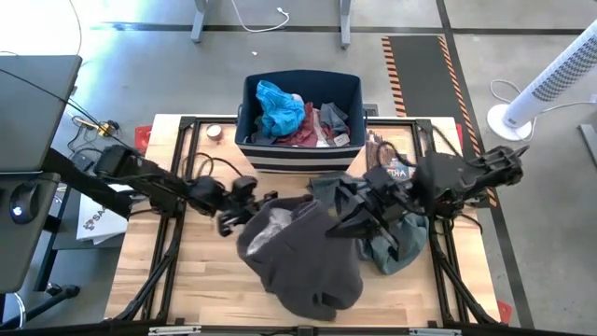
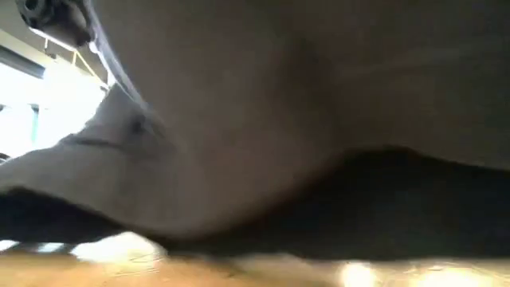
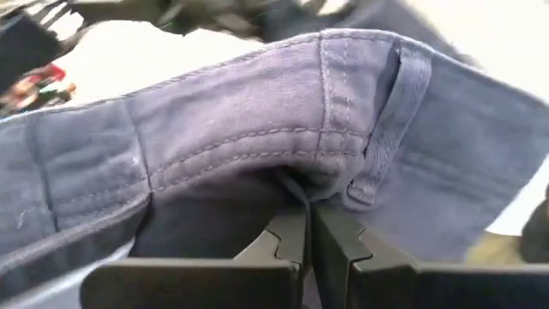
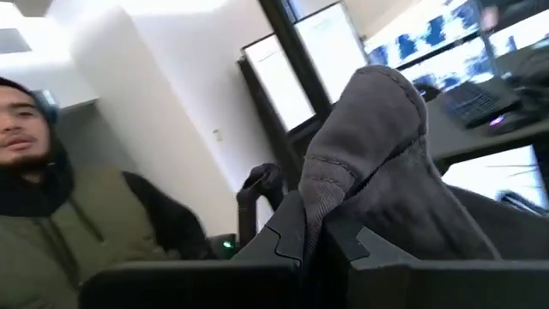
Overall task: Sort clothes
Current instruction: Fold the dark grey short
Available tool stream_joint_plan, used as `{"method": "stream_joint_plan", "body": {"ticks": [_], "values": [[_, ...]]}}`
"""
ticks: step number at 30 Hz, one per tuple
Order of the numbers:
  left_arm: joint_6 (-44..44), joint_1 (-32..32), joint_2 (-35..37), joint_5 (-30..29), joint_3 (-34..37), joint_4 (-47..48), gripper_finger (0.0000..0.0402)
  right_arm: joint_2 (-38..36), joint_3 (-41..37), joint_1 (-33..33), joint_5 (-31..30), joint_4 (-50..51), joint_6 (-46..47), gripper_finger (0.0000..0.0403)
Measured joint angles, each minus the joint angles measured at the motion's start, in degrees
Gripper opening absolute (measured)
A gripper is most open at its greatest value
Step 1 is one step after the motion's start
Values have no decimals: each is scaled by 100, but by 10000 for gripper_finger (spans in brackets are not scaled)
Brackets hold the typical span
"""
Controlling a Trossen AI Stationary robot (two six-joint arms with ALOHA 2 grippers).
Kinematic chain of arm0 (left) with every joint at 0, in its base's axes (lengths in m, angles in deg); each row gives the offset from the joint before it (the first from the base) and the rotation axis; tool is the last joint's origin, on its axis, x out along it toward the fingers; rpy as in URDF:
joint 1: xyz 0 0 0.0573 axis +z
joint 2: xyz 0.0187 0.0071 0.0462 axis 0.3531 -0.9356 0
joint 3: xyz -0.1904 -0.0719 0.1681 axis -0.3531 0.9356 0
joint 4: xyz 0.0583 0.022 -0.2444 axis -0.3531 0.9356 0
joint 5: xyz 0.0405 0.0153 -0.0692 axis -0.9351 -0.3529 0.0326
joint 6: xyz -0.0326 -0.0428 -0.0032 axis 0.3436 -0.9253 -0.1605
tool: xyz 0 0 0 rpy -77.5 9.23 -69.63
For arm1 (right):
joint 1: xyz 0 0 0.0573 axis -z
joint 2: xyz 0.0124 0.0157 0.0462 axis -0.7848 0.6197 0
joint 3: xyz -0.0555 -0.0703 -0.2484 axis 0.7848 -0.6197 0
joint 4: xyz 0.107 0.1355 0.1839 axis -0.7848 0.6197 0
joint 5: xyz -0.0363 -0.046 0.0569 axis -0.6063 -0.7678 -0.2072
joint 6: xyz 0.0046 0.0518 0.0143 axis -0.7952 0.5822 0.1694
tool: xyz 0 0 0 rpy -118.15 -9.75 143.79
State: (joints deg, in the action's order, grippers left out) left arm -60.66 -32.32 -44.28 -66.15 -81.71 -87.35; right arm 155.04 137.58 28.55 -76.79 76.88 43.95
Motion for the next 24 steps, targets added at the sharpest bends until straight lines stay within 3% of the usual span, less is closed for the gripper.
{"method": "stream_joint_plan", "body": {"ticks": [4,8,13,18,24], "values": [[288,-242,801,-139,-2,101,2,-332,1,-232,-822,316,-376,0],[828,-505,1718,-395,-101,320,1,-657,11,-516,-2097,940,-491,0],[1748,-770,2630,-978,-395,2136,1,-786,11,-689,-3544,1790,-269,0],[1941,-909,2975,-1317,-785,3629,1,-770,9,-687,-4048,1953,-242,0],[1952,-957,3093,-1327,-1138,4063,1,-763,9,-715,-4187,2093,-291,0]]}}
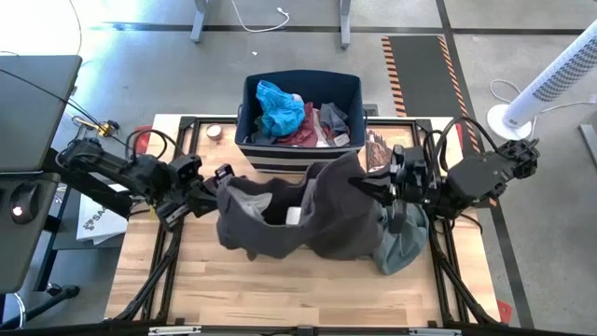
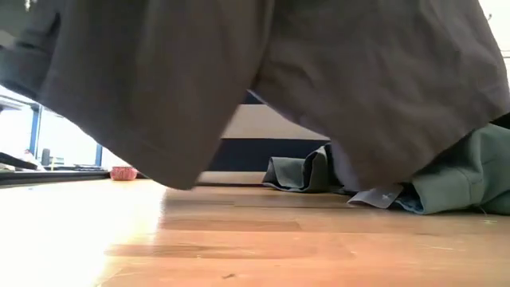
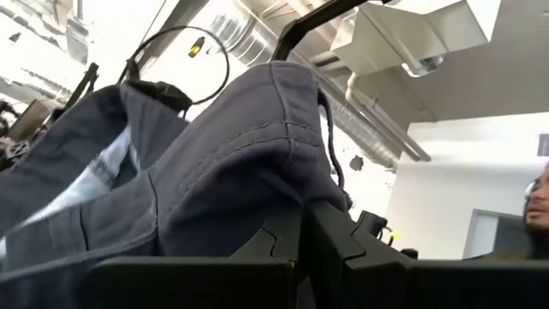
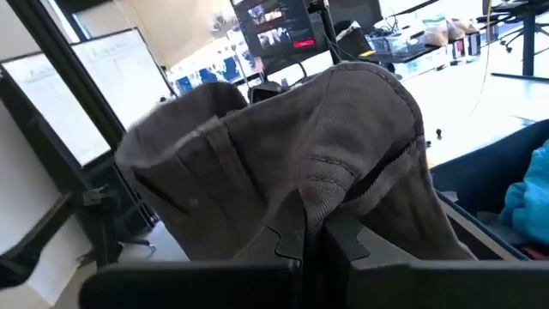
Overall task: Sort clothes
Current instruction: Fold the dark grey short
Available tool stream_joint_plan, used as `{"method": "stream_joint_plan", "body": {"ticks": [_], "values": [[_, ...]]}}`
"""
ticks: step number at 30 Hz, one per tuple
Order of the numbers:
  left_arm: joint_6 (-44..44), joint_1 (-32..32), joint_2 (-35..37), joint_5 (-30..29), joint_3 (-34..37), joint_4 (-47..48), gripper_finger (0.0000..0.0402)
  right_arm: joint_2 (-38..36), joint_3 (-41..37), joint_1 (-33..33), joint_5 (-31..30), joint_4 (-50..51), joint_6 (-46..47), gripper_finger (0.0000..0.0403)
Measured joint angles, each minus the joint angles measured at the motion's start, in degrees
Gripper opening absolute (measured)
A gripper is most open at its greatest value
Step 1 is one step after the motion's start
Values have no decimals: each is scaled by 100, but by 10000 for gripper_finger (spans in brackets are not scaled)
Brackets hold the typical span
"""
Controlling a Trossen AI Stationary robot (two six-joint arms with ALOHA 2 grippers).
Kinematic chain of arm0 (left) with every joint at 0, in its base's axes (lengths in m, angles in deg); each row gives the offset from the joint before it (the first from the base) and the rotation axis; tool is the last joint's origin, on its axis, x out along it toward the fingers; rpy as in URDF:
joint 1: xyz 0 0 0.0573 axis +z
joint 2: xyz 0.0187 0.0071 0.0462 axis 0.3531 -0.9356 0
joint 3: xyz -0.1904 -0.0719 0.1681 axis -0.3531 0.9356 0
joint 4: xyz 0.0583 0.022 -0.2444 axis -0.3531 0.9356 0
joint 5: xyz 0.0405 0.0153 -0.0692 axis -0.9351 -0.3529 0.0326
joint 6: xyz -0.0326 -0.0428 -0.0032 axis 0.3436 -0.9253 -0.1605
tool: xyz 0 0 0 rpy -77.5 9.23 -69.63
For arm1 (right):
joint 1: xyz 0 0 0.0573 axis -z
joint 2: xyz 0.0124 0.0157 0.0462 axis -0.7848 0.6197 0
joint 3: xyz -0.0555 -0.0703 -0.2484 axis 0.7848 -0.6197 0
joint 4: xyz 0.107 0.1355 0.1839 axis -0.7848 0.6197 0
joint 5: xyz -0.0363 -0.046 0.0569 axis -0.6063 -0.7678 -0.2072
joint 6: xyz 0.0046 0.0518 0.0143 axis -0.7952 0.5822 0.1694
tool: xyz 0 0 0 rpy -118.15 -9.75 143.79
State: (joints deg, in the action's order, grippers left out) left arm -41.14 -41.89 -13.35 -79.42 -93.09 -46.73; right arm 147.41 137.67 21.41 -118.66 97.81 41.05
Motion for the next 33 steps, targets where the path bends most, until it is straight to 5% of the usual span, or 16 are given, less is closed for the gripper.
{"method": "stream_joint_plan", "body": {"ticks": [11,33], "values": [[-9,-57,33,6,-322,625,0,4,-4,-14,-630,218,-49,0],[23,-188,33,-160,-322,464,0,7,-7,80,-635,205,41,30]]}}
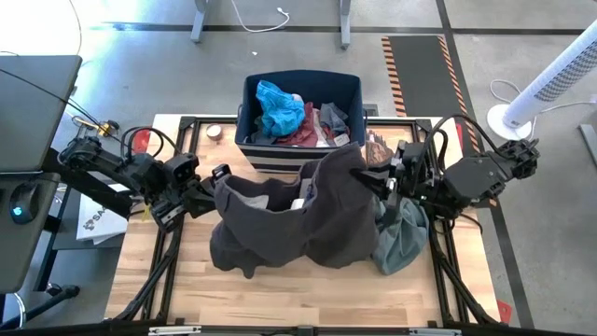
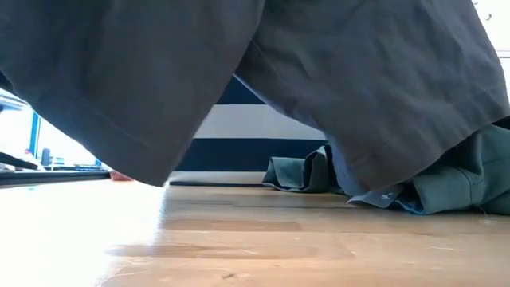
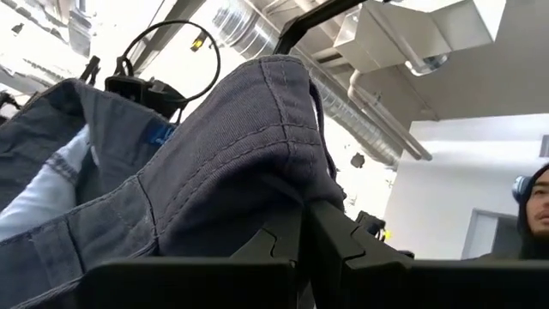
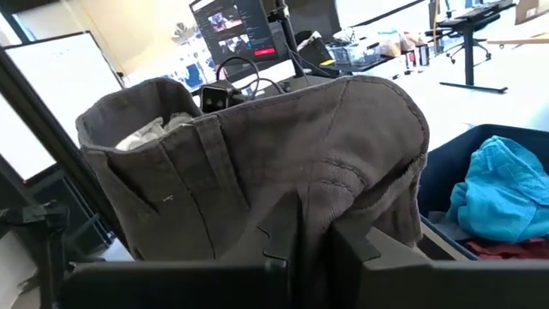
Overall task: Sort clothes
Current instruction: Fold the dark grey short
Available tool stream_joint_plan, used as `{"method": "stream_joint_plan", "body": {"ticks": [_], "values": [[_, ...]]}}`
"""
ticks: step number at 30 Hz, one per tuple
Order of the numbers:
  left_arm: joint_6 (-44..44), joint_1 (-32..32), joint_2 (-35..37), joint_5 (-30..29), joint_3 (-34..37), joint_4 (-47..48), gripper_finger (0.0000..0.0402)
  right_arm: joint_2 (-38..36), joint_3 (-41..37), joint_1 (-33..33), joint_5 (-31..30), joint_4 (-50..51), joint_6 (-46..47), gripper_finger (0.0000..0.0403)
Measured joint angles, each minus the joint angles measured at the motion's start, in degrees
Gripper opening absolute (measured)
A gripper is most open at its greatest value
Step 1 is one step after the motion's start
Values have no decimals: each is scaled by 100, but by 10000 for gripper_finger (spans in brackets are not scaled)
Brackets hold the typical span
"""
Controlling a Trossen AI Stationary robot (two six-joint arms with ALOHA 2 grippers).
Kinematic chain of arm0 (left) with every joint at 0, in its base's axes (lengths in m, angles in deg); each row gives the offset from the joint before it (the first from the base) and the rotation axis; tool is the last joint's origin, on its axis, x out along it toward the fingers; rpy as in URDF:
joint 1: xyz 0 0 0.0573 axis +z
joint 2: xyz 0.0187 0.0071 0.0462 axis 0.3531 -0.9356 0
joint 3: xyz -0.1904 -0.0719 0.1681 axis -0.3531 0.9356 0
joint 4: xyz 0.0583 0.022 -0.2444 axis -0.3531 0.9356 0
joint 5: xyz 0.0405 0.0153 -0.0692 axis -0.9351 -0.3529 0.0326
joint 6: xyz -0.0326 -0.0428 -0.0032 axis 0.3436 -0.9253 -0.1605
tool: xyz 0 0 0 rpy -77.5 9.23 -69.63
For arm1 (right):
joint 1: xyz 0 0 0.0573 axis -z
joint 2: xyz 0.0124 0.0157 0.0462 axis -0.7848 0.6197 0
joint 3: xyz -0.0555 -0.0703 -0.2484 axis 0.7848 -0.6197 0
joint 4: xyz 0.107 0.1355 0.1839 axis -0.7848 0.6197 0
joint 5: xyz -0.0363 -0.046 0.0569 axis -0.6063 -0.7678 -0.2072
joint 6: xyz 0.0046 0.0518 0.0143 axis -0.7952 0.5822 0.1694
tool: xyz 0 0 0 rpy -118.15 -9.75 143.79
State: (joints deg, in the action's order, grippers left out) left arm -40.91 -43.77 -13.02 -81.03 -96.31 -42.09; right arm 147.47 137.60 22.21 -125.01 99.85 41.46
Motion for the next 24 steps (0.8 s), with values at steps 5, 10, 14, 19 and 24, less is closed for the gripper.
{"method": "stream_joint_plan", "body": {"ticks": [5,10,14,19,24], "values": [[-155,0,0,68,0,-145,0,0,-2,159,-3,93,120,73],[-220,-35,-2,101,0,-119,0,0,-4,328,24,389,441,119],[-226,-37,-2,104,0,-118,0,1,-4,451,645,610,565,132],[-224,-37,-2,106,0,-93,0,115,-4,545,1159,492,504,61],[-237,-37,-2,112,0,-90,0,186,-4,551,1167,488,321,10]]}}
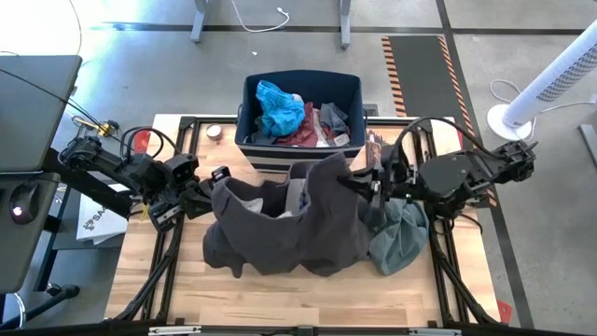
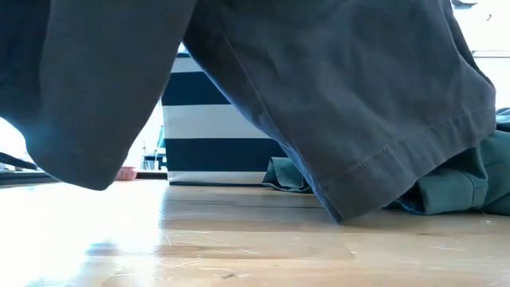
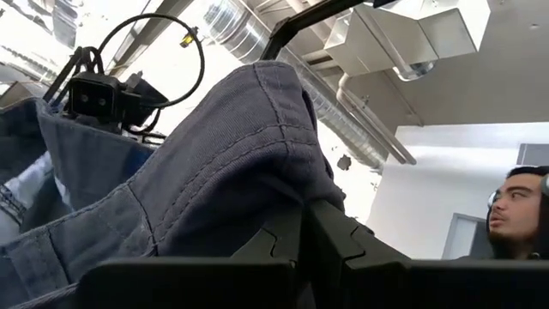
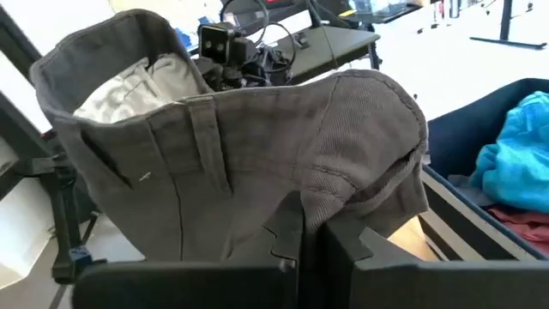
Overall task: Sort clothes
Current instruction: Fold the dark grey short
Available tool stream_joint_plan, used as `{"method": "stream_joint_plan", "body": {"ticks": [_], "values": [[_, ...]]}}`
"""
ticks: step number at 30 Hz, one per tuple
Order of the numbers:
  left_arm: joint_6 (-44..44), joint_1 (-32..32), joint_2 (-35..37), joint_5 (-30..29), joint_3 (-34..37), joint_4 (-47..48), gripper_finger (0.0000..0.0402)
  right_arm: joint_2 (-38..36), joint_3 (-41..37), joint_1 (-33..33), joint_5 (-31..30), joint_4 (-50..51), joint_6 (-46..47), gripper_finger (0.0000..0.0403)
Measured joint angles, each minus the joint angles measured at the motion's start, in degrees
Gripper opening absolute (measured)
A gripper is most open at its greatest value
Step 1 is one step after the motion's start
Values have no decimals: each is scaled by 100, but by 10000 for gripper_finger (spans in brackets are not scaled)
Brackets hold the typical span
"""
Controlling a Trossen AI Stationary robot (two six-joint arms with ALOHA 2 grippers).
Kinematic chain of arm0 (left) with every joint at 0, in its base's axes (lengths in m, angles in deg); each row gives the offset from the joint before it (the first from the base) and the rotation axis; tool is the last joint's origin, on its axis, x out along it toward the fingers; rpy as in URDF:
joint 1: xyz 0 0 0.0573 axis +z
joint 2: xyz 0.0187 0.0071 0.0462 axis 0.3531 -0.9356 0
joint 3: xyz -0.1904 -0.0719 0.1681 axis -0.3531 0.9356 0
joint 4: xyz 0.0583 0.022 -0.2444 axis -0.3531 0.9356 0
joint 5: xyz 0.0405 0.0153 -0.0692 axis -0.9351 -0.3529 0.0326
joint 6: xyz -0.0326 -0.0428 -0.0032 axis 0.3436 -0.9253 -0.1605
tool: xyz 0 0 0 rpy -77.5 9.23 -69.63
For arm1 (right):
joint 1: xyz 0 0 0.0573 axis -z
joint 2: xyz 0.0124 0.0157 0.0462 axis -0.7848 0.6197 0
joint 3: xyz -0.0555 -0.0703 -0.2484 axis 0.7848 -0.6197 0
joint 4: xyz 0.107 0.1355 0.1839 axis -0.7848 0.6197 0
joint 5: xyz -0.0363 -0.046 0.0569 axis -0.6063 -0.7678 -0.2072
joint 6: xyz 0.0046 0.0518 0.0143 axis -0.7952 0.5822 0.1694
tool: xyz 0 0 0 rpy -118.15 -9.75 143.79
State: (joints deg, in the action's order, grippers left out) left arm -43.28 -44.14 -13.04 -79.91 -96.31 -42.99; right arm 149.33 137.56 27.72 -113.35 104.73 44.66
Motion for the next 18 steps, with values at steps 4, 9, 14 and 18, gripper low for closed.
{"method": "stream_joint_plan", "body": {"ticks": [4,9,14,18], "values": [[0,0,0,87,0,13,0,2,0,-2,-350,-18,-20,6],[-273,2,0,415,0,46,0,2,0,-2,-597,-40,-46,4],[-313,0,2,370,0,200,26,1,0,-60,-564,-42,-42,3],[-590,-76,2,-15,0,840,86,2,0,-172,-578,-42,-42,2]]}}
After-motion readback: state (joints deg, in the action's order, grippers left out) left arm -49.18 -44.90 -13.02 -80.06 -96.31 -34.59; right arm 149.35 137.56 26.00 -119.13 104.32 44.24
